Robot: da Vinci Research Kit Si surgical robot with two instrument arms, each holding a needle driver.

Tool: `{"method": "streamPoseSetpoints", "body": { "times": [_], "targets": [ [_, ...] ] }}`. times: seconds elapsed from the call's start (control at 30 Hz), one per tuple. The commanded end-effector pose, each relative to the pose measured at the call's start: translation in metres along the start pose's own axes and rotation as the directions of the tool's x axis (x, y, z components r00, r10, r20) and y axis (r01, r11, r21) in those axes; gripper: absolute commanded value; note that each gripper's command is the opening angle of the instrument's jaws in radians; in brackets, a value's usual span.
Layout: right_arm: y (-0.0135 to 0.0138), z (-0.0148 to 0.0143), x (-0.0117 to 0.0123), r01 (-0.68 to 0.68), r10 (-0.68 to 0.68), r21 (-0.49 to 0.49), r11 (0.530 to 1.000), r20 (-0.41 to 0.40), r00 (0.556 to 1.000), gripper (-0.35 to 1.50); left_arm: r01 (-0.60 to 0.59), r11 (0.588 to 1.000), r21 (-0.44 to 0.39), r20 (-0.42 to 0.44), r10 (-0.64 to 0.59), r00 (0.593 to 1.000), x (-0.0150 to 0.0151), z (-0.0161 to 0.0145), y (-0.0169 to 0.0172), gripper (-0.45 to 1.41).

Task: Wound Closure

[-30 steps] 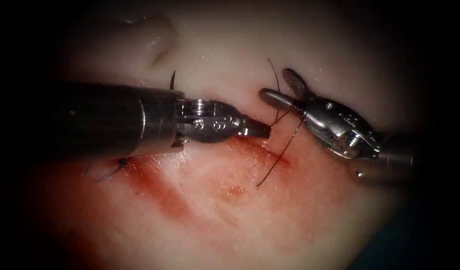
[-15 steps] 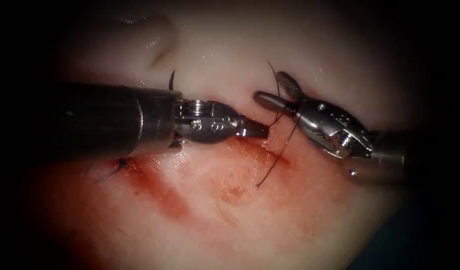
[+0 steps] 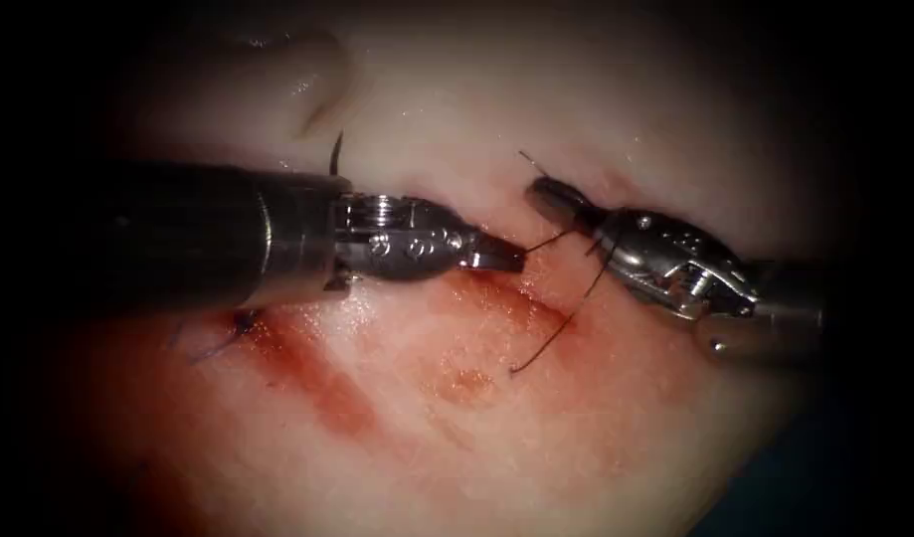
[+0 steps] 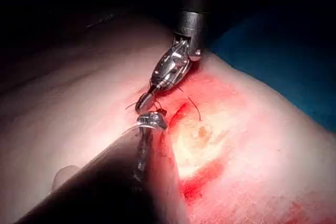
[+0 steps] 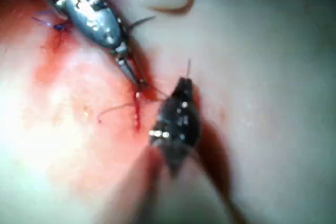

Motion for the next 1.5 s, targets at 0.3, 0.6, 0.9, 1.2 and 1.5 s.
{"method": "streamPoseSetpoints", "body": {
  "times": [0.3,0.6,0.9,1.2,1.5],
  "targets": [
    [-0.0027,-0.0013,0.0002,0.025,-0.024,0.007,1.000,-0.045,0.999,-0.35,0.037,0.999,0.009,0.003,-0.037,0.999,-0.0011,-0.0007,-0.0016,-0.45],
    [-0.0064,-0.0034,0.0004,0.020,-0.022,-0.024,1.000,-0.073,0.997,-0.35,0.087,0.996,0.036,0.009,-0.087,0.996,-0.0015,-0.0047,-0.0073,-0.45],
    [-0.0100,-0.0034,-0.0003,0.010,-0.017,-0.139,0.990,-0.050,0.999,-0.35,0.112,0.993,0.045,0.027,-0.113,0.993,-0.0011,-0.0049,-0.0126,-0.45],
    [-0.0126,-0.0038,-0.0022,0.023,-0.023,-0.161,0.987,0.001,1.000,-0.35,0.149,0.987,0.058,0.034,-0.151,0.988,0.0010,-0.0042,-0.0167,-0.45],
    [-0.0132,-0.0055,-0.0037,0.039,-0.032,-0.158,0.987,0.043,0.999,-0.35,0.130,0.990,0.061,0.035,-0.132,0.991,0.0035,-0.0045,-0.0209,-0.45]
  ]
}}
